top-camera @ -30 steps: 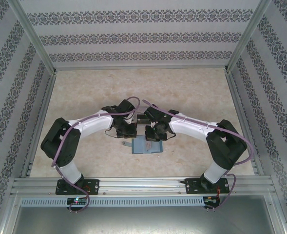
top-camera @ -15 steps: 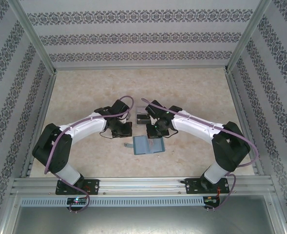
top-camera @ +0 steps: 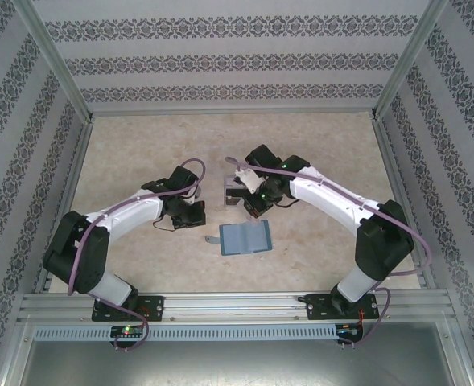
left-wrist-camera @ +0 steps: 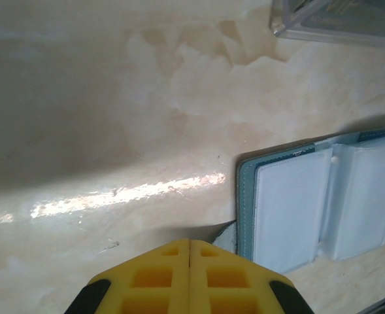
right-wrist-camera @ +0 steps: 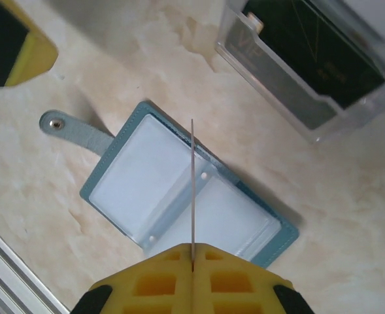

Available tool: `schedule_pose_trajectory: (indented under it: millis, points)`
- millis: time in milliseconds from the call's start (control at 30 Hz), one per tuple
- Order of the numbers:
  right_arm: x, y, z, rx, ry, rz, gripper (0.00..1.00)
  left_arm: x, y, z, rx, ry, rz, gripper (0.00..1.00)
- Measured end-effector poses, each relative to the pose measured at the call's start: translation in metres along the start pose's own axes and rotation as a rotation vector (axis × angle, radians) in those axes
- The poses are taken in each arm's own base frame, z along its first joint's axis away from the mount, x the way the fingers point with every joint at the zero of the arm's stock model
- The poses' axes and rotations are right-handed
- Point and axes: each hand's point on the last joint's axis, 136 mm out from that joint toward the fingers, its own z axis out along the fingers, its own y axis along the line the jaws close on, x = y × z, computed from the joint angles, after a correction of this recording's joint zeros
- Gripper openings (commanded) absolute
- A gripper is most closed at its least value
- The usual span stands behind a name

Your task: Take the credit cards out of the card holder

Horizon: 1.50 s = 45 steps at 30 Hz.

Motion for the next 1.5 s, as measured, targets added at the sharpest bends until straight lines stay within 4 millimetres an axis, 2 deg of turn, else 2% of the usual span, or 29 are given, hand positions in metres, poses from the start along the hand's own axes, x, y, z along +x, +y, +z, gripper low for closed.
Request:
schedule_pose_trajectory:
  millis: [267, 533, 900, 1233, 1500]
  points:
    - [-0.012, -0.004, -0.001, -0.011, 0.087, -0.339, 0.00, -0.004, 0.012, -0.007, -0.001, -0.024, -0.031, 0.00]
    - [-0.028, -0.025, 0.005, 0.028, 0.207, -0.573, 0.00, -0.009, 0.012, -0.018, 0.010, -0.063, -0.031, 0.00]
    - [-0.059, -0.057, 0.011, 0.065, 0.266, -0.705, 0.00, -0.010, 0.019, -0.030, -0.002, -0.106, -0.046, 0.00]
    - [-0.085, -0.071, 0.021, 0.066, 0.269, -0.759, 0.00, -0.004, 0.028, -0.030, -0.016, -0.104, -0.068, 0.00]
    - [-0.092, -0.075, 0.034, 0.053, 0.287, -0.782, 0.00, -0.002, 0.033, -0.029, -0.025, -0.102, -0.085, 0.00]
